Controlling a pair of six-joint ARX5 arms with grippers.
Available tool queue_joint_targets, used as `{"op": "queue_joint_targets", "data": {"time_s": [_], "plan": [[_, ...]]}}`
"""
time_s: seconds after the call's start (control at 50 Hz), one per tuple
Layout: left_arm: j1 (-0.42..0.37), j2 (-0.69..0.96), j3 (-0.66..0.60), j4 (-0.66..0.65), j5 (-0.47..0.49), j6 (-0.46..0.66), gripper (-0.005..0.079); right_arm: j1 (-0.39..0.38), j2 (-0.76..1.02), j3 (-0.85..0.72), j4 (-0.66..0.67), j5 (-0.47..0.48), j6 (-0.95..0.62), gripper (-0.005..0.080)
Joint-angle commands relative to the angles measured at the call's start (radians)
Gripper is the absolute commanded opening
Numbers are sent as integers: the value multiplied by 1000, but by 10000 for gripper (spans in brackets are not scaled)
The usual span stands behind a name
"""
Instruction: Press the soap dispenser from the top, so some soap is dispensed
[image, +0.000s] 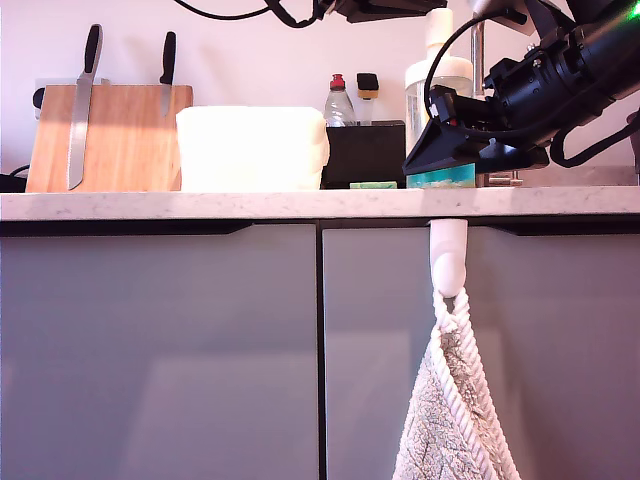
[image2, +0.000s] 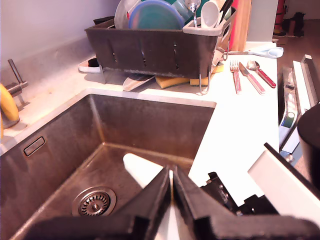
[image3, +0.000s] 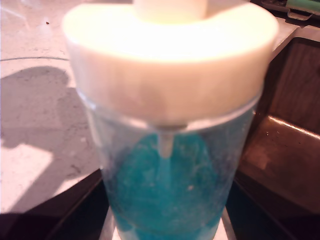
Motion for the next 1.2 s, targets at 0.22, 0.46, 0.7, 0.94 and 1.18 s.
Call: {"op": "queue_joint_targets", "data": {"time_s": [0.22,0.46,0.7,0.94,1.18], "plan": [[2,63,-1,123,160,72,-6,8,6,11,7,2,-6,379],[8,96,-1,164,171,72,-6,8,6,11,6,2,-6,379],[27,103,-1,192,172,40,-6,8,6,11,6,2,-7,378],[36,103,1,164,187,8,-6,8,6,11,5,2,-7,375],[36,103,2,64,187,30,-6,8,6,11,5,1,-7,375]]}}
